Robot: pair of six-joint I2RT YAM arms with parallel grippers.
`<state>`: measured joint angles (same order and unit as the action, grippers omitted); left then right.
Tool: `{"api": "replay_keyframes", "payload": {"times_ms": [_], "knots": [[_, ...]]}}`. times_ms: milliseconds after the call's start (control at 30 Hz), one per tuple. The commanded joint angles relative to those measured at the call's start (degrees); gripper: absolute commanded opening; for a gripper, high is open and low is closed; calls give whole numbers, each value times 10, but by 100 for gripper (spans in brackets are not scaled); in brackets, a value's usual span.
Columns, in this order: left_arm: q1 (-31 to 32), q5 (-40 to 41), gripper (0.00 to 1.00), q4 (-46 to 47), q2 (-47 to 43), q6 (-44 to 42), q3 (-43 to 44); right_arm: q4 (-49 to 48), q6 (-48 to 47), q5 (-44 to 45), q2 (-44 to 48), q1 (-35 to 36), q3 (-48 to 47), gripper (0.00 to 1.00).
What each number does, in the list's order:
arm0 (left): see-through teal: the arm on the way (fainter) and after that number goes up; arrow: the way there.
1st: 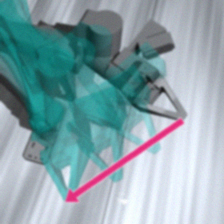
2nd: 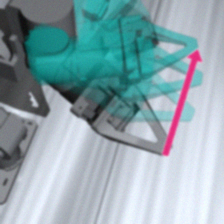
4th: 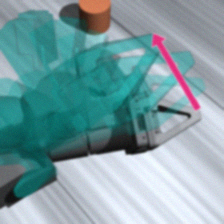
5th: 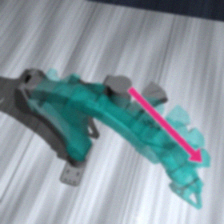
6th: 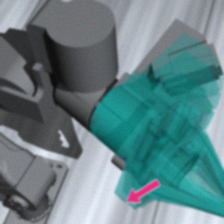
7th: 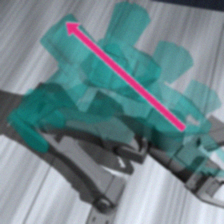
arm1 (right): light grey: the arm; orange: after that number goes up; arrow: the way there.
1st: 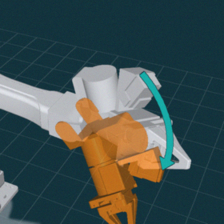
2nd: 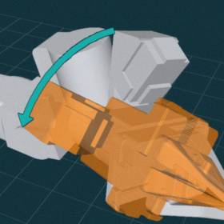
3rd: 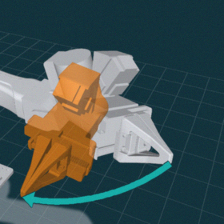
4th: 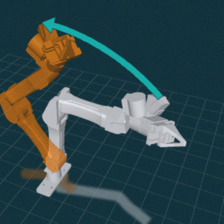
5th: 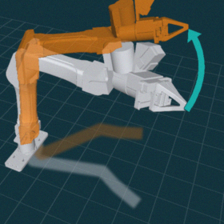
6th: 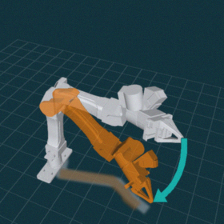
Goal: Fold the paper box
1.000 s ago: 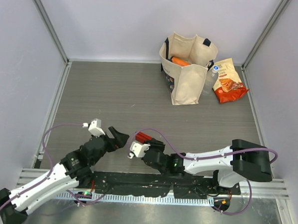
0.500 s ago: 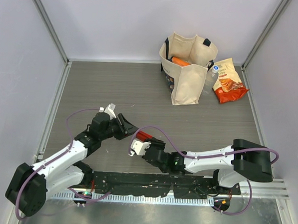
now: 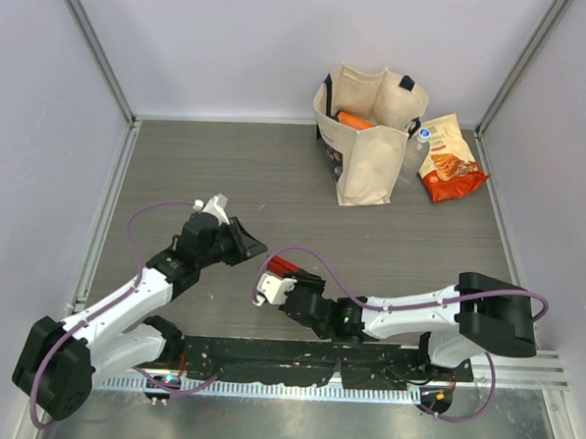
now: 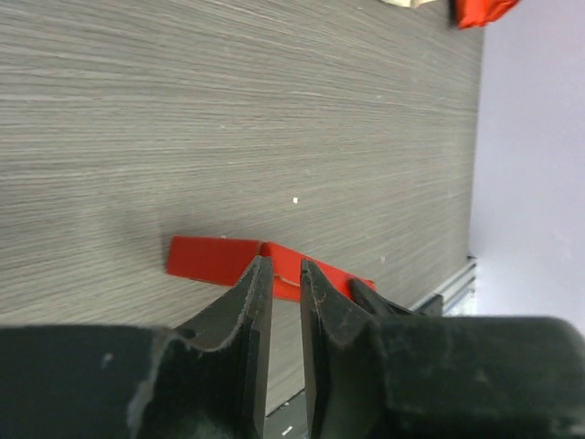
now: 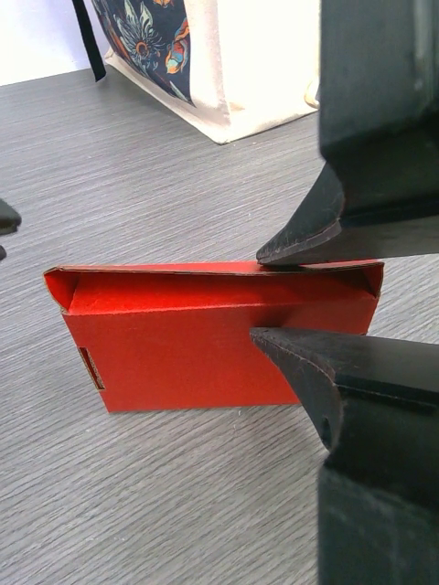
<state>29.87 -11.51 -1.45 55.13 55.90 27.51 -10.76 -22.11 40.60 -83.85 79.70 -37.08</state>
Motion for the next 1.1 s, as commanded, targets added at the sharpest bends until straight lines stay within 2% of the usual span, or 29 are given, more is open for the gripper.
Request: {"api": "replay_keyframes", "payload": {"times_ms": [0, 133, 300, 567, 833, 1000, 1033, 1067], "knots": [[-2, 20, 17, -2, 27, -25, 29, 27, 23, -23, -3, -4, -1, 37], [-2, 20, 7, -3, 55, -26, 38, 29, 26, -20, -9, -5, -4, 36], [-2, 15, 0, 4, 71, -23, 40, 30, 25, -19, -10, -5, -6, 36], [26, -10, 0, 12, 87, -18, 39, 30, 24, -21, -12, -5, -7, 36], [82, 47, 0, 9, 84, -29, 26, 38, 20, -25, -15, -5, -13, 36], [86, 95, 0, -55, 82, -40, 32, 50, 15, -36, -24, -5, -16, 36], [85, 111, 2, -70, 67, -41, 31, 54, 16, -37, -31, -5, -17, 36], [82, 111, 10, -73, 55, -45, 31, 58, 16, -37, -32, -5, -16, 36]]}}
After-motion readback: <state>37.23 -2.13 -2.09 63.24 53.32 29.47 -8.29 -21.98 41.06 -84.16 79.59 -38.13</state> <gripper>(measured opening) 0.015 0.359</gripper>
